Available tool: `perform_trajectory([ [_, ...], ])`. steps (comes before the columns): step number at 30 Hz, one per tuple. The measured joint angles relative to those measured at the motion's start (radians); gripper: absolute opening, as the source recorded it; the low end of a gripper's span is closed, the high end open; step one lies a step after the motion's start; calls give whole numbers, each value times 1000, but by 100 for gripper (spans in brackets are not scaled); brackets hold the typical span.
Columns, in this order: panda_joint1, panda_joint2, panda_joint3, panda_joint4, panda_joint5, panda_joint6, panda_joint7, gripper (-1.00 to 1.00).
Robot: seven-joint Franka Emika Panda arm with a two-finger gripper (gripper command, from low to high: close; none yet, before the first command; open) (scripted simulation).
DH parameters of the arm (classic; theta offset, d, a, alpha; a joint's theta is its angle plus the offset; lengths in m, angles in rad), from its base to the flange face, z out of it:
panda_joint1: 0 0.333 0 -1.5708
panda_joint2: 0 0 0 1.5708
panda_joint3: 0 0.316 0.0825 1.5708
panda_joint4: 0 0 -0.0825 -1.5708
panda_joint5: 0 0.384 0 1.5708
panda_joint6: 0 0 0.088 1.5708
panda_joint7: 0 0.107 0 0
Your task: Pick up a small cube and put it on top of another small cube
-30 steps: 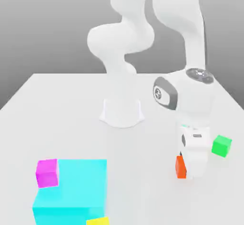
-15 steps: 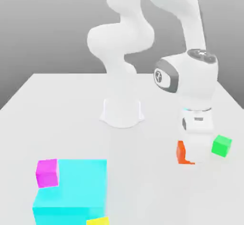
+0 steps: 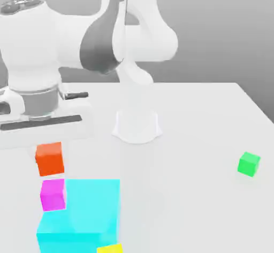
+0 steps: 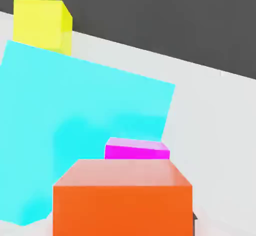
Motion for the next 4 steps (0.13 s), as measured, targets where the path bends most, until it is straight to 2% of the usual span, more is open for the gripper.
perform_trajectory([
  [1,-1,28,2,-6,12,33,-8,100],
  [4,-1,28,2,-6,12,33,-8,100],
])
